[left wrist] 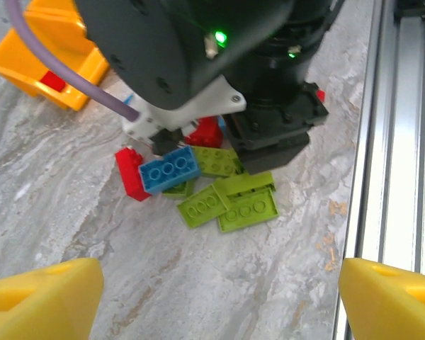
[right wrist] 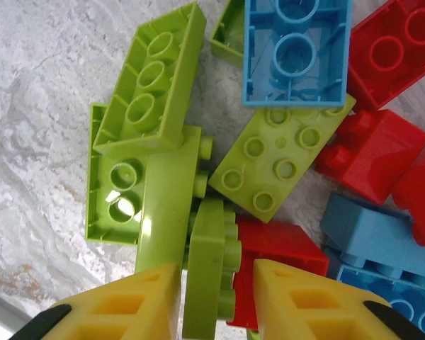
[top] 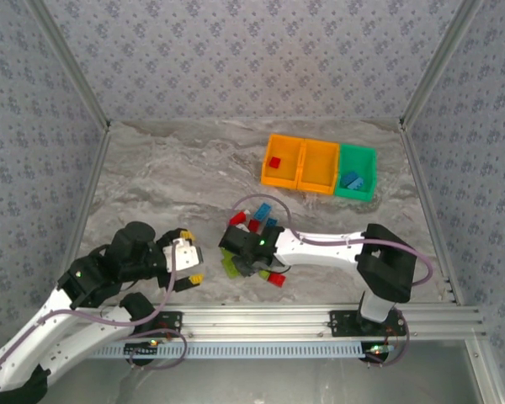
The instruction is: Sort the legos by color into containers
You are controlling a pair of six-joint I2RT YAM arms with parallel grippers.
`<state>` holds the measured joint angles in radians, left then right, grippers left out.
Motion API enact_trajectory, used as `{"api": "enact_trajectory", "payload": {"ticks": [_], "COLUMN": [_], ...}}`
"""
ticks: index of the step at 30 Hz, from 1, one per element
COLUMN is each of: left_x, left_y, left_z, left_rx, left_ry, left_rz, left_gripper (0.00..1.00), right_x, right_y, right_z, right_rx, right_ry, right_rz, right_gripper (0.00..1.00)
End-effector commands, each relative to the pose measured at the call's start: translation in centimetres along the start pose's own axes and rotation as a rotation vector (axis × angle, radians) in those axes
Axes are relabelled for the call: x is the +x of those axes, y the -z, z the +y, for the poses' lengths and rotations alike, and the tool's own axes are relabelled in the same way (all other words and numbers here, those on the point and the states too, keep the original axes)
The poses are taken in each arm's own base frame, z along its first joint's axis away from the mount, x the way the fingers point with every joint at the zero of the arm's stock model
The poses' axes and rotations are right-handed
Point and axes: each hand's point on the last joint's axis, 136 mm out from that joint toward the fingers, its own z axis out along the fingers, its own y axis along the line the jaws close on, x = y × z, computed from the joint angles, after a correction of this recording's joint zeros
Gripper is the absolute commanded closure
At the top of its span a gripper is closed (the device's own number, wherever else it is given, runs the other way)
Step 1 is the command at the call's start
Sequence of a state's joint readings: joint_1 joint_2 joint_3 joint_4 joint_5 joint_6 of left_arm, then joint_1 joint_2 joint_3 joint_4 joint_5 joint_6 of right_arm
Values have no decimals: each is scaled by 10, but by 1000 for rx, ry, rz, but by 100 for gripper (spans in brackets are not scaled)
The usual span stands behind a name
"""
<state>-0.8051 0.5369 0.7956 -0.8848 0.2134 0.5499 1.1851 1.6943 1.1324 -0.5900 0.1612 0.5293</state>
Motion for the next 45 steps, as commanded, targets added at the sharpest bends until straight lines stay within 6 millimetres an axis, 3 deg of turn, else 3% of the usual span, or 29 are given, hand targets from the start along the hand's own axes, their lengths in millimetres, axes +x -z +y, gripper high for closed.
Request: {"api": "enact_trajectory", "payload": {"ticks": [1, 6, 10, 12, 16, 18, 22, 24, 25, 26, 30, 35, 38, 41, 45], "left_x": [4, 0, -18, -30, -56, -65, -76, -77, -75, -74, -73, -67, -51, -21, -18], "left_y": [-3, -4, -5, -9, -17, -20, -32, -40, -44, -46, -51, -61, -65, -61, -77], "left_z": [-13, -12, -6, 4, 27, 39, 59, 73, 81, 89, 106, 117, 128, 139, 131], "left_rx": [63, 63, 41, 1, -79, -109, -143, -177, -206, -233, -288, -330, -413, -553, -485], "left_ry": [-34, -33, -17, 13, 79, 124, 254, 340, 397, 444, 601, 764, 912, 1132, 1246], "left_rz": [-4, -21, -107, -163, -272, -295, -291, -264, -240, -218, -184, -148, -91, -24, -23], "left_gripper": [12, 10, 6, 4, 1, 1, 1, 1, 1, 1, 1, 1, 1, 1, 1], "right_x": [-11, -17, -34, -40, -59, -64, -73, -76, -74, -86, -104, -123, -129, -134, -129], "right_y": [-2, 8, 50, 75, 126, 148, 165, 162, 150, 150, 105, 51, 35, 39, 62], "right_z": [1, -5, -19, -42, -110, -155, -241, -283, -303, -320, -360, -379, -381, -382, -379], "right_rx": [15, 40, 39, 74, 202, 283, 375, 429, 442, 437, 403, 342, 318, 317, 335], "right_ry": [-7, -26, -68, -107, -213, -300, -475, -555, -591, -627, -667, -678, -691, -697, -690], "right_rz": [-30, -59, -190, -247, -385, -429, -478, -476, -441, -458, -374, -263, -231, -243, -247], "right_gripper": [70, 83, 84, 84, 84, 84, 83, 83, 84, 84, 84, 82, 75, 60, 55]}}
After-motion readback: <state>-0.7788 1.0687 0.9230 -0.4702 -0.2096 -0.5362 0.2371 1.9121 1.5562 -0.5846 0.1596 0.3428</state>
